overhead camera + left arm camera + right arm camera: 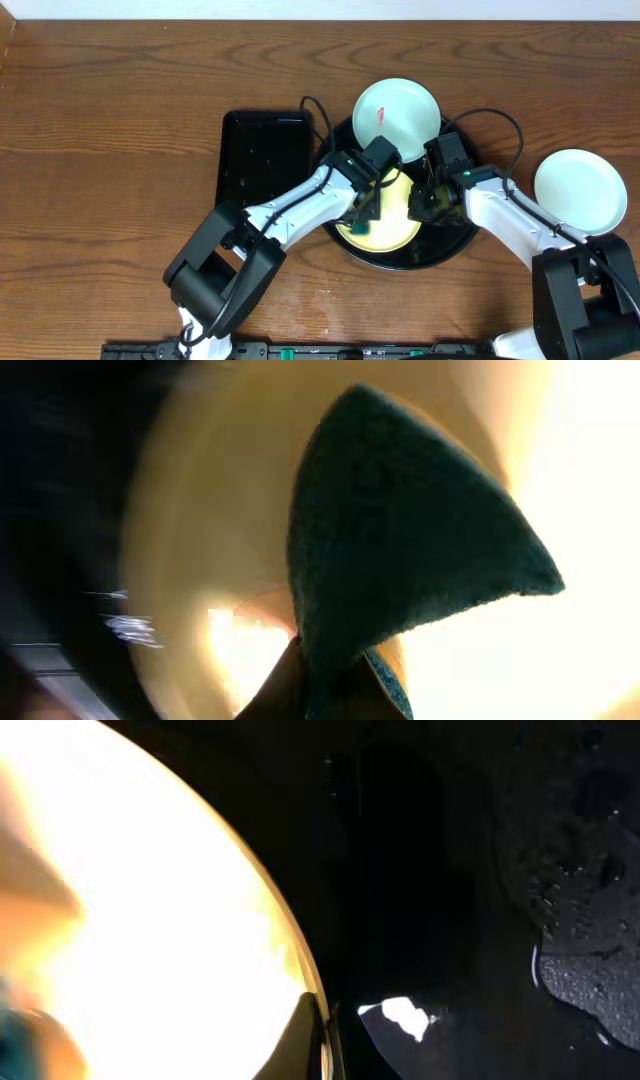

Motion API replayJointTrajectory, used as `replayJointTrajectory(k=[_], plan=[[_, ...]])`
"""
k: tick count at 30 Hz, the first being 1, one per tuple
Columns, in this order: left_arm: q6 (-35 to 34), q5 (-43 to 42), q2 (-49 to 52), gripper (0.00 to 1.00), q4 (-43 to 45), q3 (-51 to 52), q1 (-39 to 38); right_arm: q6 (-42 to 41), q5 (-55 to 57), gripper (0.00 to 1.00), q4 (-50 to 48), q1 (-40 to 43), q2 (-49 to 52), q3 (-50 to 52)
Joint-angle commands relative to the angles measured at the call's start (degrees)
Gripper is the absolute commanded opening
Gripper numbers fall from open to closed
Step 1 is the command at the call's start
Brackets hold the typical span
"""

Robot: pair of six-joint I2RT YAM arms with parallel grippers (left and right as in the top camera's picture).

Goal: Clean dirty plates on tray and stack at the side
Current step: 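Scrub the yellow plate with the sponge in left gripper, then return the sponge to the black tray with left gripper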

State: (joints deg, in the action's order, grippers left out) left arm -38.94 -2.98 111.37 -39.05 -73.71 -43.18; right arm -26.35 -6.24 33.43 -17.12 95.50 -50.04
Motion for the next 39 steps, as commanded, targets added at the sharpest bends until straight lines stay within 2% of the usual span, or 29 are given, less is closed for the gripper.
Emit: replayJointTrajectory(k=[1,7,12,21,27,31,34,38,39], plan=[[2.1,26.4,2.2,0.08,-2.8,1.6,2.1,0.3,6.4,0.01,0.6,0.5,1.0,0.7],[4.5,33.9,2.0,0.08,-4.7,1.1,2.1,0.3,6.4,0.01,0.7,0.5,1.0,0.7],[4.8,34.2,0.6,0.07,-8.1,-2.0,2.0,0.3,6.4,0.01,0.7,0.5,1.0,0.7],[4.8,22.5,-11.3,0.08,-9.9,-4.9,3.1,0.3,6.4,0.01,0.7,0.5,1.0,0.7],[4.9,20.3,-19.9,0.08,-14.8,-4.7,10.1,3.5,6.4,0.01,0.6,0.5,1.0,0.7],[6.7,14.5,-20.0,0.08,-14.5,-2.0,17.1,5.8,6.4,0.01,0.6,0.5,1.0,0.7],[9.9,7.4,-18.3,0.08,-10.1,2.5,21.5,5.9,6.3,0.01,0.6,0.5,1.0,0.7],[11.5,3.4,-15.8,0.08,-4.0,7.4,25.2,5.9,5.6,0.01,0.5,0.5,1.0,0.7],[11.5,2.8,-15.2,0.11,-3.6,7.6,25.9,5.9,5.5,0.01,0.5,0.5,1.0,0.7]])
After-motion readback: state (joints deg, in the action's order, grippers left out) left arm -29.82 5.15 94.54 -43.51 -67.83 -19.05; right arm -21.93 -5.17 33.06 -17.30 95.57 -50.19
